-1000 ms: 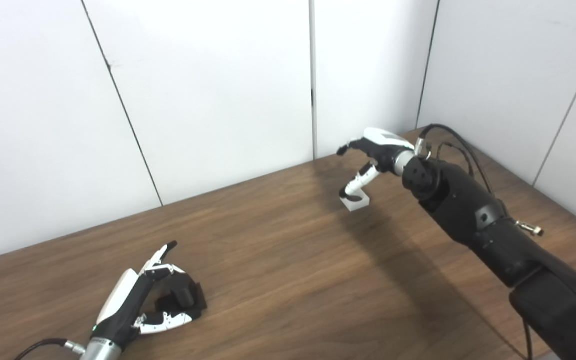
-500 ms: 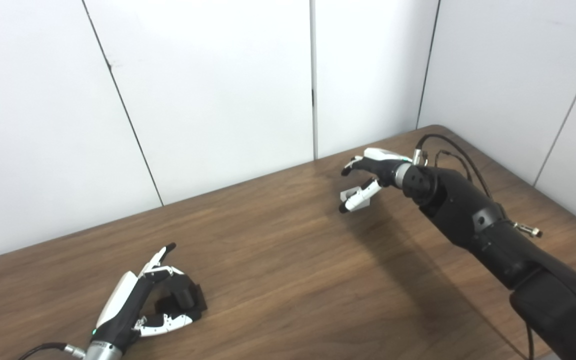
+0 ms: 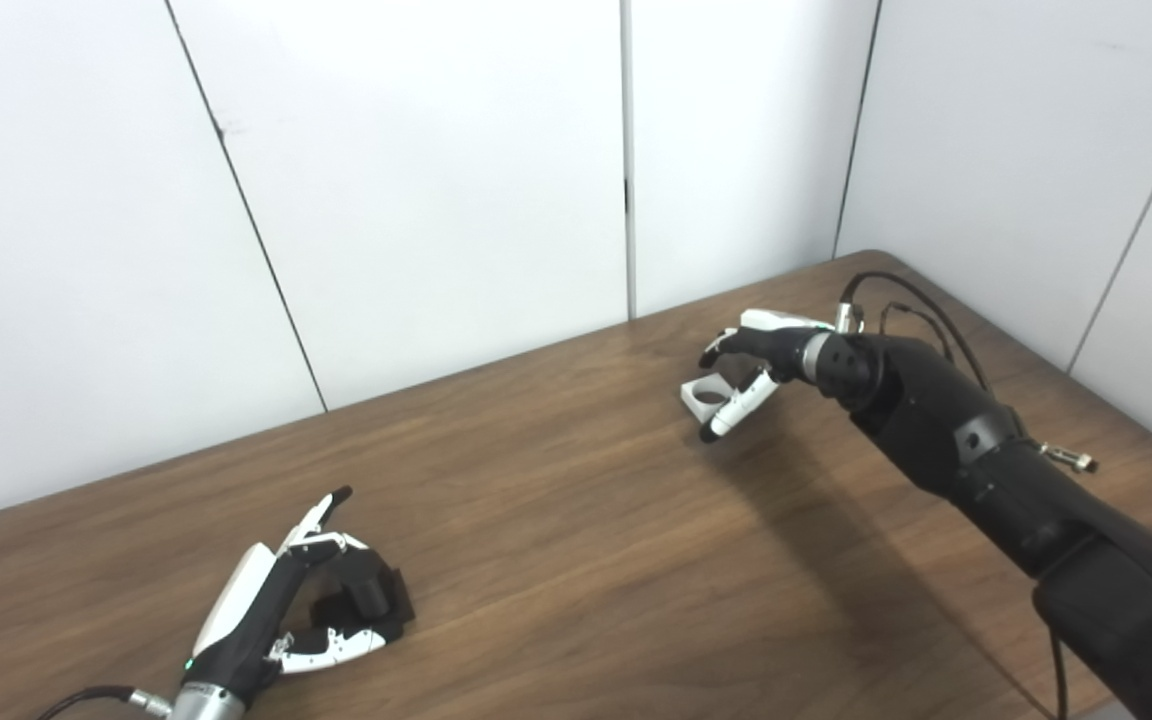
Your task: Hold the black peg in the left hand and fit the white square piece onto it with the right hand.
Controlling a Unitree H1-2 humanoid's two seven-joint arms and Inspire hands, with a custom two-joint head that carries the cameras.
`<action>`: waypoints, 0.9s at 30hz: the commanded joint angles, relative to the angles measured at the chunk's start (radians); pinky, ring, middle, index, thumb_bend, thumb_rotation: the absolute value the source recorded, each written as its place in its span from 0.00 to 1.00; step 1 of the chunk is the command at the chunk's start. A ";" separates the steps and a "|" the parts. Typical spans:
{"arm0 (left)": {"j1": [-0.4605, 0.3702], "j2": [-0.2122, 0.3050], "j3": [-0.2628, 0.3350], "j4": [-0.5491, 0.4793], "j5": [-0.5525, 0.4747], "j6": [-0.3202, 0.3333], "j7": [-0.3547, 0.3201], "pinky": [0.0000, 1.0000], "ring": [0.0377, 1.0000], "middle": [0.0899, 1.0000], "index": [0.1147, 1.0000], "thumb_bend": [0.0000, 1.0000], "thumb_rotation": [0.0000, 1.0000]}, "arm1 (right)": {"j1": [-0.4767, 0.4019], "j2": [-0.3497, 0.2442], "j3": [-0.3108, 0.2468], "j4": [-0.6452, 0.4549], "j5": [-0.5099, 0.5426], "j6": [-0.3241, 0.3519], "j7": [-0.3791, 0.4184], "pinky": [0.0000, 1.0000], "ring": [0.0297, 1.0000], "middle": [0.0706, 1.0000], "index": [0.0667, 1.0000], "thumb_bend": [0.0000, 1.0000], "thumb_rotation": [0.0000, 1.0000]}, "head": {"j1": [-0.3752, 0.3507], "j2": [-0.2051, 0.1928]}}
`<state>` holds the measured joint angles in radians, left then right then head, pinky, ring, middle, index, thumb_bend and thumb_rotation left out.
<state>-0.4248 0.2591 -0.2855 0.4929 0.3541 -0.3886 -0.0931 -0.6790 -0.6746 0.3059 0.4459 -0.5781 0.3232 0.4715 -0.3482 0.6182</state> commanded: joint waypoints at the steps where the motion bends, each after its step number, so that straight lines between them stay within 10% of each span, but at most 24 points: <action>1: 0.009 0.024 -0.003 0.002 0.020 0.020 -0.020 1.00 1.00 1.00 0.43 0.52 0.07 | -0.047 -0.034 -0.009 -0.017 -0.008 0.000 -0.003 1.00 1.00 1.00 0.84 0.93 0.37 | -0.001 0.001; 19: 0.023 0.022 -0.006 -0.021 0.007 0.034 -0.030 0.99 1.00 1.00 0.43 0.52 0.07 | -0.023 -0.040 -0.021 0.013 0.005 -0.072 -0.048 1.00 1.00 0.97 0.71 0.82 0.25 | 0.015 0.015; 27: 0.027 0.026 -0.007 -0.029 0.011 0.036 -0.029 1.00 1.00 1.00 0.43 0.52 0.07 | 0.005 -0.027 -0.042 0.007 -0.010 -0.137 -0.175 1.00 0.95 0.87 0.46 0.52 0.15 | 0.013 0.018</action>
<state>-0.4091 0.2623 -0.2858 0.4686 0.3426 -0.3708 -0.0975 -0.6422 -0.6826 0.2808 0.4638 -0.5759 0.2148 0.3458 -0.3344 0.6351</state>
